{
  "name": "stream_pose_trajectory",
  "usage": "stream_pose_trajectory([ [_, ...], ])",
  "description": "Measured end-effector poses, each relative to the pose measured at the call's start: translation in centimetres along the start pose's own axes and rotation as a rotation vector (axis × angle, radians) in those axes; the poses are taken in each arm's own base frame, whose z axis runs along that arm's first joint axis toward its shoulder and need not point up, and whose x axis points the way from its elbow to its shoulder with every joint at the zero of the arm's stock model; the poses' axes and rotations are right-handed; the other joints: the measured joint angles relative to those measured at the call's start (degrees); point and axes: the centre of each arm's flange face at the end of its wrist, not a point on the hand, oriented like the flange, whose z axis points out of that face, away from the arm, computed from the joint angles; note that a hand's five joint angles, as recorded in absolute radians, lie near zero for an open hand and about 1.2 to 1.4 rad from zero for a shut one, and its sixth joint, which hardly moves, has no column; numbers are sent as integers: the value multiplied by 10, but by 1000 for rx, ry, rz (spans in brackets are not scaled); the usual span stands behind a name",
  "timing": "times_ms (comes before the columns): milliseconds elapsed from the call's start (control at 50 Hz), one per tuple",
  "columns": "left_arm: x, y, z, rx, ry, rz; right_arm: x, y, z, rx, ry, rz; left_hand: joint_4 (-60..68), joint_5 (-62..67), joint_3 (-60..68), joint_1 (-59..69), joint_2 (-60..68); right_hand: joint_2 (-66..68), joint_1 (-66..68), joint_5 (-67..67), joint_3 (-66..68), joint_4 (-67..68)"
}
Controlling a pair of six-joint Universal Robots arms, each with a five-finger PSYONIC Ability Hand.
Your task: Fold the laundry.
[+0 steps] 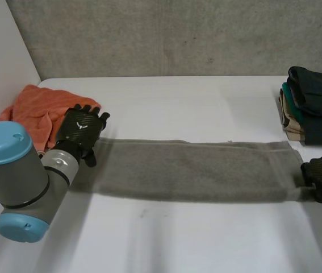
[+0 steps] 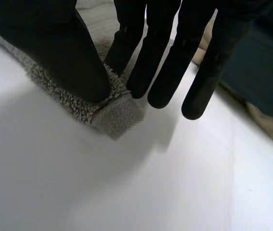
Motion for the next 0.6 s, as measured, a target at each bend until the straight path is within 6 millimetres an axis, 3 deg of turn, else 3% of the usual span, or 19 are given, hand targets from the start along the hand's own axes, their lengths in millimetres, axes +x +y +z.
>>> stream_pose_trajectory([
  [100,-3,-6,-2,16,-9,-1,23,-7,4,20,144,-49,0,0,0,0,0,0,0,0,0,2],
  [220,-11,-20,-13,49,-31,-7,73,-26,-4,26,359,-231,0,0,0,0,0,0,0,0,0,2],
  [300,-15,-22,-18,55,-41,-15,76,-45,-5,60,387,-359,0,0,0,0,0,0,0,5,2,3],
  [360,-17,-23,-21,55,-46,-23,51,-72,-6,159,344,-445,0,0,0,0,0,0,0,5,2,3],
  [420,-19,-23,-23,54,-51,-33,7,-106,-12,314,265,-516,0,0,0,0,0,0,0,5,2,3],
  [460,-20,-24,-24,56,-53,-40,-31,-126,-19,435,184,-554,0,0,0,0,0,0,0,5,2,3],
  [480,-20,-24,-24,57,-55,-44,-63,-138,-26,529,108,-581,0,0,0,0,0,0,0,5,2,3],
  [500,-21,-25,-25,58,-56,-47,-83,-143,-31,586,58,-597,0,0,0,0,0,0,0,5,2,3],
  [540,-21,-25,-25,59,-56,-51,-119,-149,-41,677,-35,-621,0,0,0,0,0,0,0,5,2,3],
  [560,-21,-26,-26,60,-55,-53,-147,-149,-50,743,-117,-640,0,0,0,0,0,0,0,5,2,3],
  [580,-21,-26,-26,60,-55,-53,-153,-149,-52,757,-136,-644,0,0,0,0,0,0,0,5,2,3],
  [600,-20,-26,-26,61,-54,-55,-183,-147,-62,818,-227,-663,0,0,0,0,0,0,0,5,2,3],
])
